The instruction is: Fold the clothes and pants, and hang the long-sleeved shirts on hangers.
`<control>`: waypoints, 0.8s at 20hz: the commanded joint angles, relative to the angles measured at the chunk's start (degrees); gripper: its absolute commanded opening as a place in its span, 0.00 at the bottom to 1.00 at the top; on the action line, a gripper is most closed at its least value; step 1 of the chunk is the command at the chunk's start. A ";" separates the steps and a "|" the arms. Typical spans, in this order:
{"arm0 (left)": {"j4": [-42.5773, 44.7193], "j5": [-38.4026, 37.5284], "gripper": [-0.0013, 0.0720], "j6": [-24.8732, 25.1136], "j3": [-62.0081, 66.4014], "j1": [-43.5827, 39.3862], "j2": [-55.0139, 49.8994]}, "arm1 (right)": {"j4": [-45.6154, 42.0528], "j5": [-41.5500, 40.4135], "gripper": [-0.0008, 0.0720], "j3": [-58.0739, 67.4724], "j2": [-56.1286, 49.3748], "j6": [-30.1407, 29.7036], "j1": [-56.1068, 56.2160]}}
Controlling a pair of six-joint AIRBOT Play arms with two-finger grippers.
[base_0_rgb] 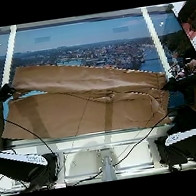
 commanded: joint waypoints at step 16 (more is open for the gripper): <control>-0.33 15.50 0.04 0.26 3.43 0.02 5.84 | 0.02 0.87 0.05 2.58 5.18 4.52 -0.02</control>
